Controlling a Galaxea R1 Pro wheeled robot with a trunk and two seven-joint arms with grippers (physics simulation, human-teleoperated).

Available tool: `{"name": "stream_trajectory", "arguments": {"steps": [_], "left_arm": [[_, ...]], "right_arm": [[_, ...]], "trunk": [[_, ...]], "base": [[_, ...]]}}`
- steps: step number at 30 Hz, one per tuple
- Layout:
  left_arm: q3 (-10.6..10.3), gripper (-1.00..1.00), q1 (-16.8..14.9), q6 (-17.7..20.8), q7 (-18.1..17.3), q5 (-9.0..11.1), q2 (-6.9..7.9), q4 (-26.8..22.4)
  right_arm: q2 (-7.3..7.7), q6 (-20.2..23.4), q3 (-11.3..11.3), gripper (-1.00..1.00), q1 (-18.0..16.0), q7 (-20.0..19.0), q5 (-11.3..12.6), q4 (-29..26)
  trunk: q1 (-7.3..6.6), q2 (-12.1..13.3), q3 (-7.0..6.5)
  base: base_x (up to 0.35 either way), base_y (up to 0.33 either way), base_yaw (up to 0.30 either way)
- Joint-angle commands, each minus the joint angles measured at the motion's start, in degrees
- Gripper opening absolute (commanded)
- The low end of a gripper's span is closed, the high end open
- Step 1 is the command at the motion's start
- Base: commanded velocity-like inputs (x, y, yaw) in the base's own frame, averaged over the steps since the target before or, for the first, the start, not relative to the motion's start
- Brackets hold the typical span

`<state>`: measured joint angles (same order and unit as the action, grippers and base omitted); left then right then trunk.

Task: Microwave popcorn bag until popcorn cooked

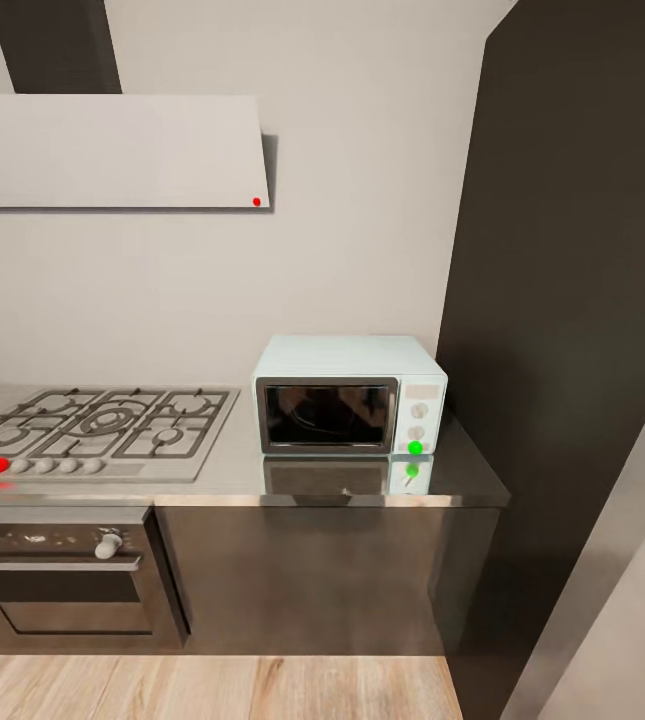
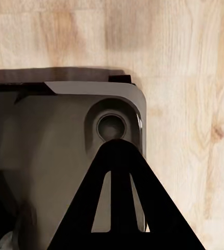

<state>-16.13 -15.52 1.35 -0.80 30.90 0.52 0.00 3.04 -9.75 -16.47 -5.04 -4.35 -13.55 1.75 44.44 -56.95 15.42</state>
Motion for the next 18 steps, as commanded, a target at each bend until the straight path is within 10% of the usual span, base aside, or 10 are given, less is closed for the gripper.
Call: {"name": "stream_trajectory", "arguments": {"steps": [1,18], "left_arm": [[-0.5,1.00,0.0,0.1,-0.1,0.6,0.05,0.0],[-0.9,1.00,0.0,0.0,-0.1,-0.3,0.98,-0.3]], "right_arm": [[0.04,-0.3,-0.5,-1.00,-0.1,-0.1,-0.4,0.2],[-0.21,0.1,-0.4,-1.00,-0.1,-0.3,-1.0,-0.9]], "trunk": [[0.00,0.0,0.07],[0.00,0.0,0.07]], "base": [[0.000,0.000,0.000],[0.000,0.000,0.000]]}}
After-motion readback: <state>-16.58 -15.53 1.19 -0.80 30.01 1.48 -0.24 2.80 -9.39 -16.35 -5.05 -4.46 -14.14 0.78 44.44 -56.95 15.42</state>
